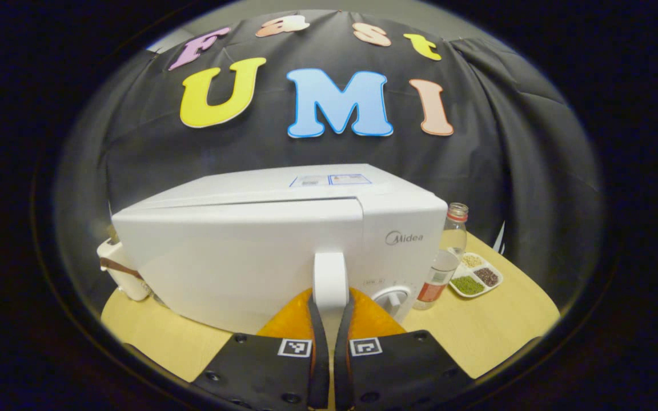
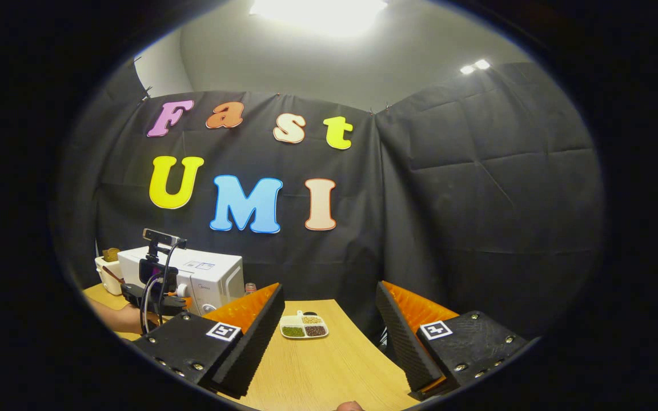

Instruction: Open the microwave oven with the left hand, put the food in, and close the microwave oven.

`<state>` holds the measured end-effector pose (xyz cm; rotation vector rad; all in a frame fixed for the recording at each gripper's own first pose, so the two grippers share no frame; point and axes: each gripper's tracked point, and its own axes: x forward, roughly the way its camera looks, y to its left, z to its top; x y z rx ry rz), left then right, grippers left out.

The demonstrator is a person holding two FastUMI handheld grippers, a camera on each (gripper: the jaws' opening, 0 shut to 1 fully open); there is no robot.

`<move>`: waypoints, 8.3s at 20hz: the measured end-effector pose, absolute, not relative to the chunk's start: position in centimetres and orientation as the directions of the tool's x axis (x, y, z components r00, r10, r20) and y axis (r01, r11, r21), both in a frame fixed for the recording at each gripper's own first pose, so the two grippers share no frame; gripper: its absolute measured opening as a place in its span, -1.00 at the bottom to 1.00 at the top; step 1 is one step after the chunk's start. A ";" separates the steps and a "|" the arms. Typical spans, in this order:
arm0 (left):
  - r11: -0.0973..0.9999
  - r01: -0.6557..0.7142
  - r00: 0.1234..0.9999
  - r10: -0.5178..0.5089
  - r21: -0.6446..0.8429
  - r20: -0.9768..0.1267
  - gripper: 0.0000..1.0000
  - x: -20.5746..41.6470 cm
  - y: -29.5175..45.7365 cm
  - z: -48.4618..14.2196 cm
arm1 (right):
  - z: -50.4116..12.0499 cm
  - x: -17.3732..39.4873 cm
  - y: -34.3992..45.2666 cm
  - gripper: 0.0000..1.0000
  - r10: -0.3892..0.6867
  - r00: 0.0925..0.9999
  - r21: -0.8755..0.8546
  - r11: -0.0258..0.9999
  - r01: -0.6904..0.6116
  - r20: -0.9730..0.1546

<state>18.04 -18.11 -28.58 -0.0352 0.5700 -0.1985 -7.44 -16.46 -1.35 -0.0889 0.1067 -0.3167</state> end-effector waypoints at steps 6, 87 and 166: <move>0.969 0.218 0.837 -0.246 -0.115 -0.489 -0.77 12.4 -15.4 -27.3 | -2.5 -5.0 -13.3 0.96 -0.208 0.971 -0.065 0.977 0.201 -0.115; 0.927 -0.372 0.861 0.362 0.043 -0.357 1.00 -15.1 20.4 -15.4 | -28.3 -4.1 16.6 0.44 0.393 0.304 -0.081 0.492 -0.867 -0.868; 0.998 -0.053 0.870 0.031 -0.031 -0.492 -0.86 -3.4 18.0 -27.4 | -10.6 3.6 9.3 0.94 0.125 0.921 -0.245 0.943 -0.226 -0.369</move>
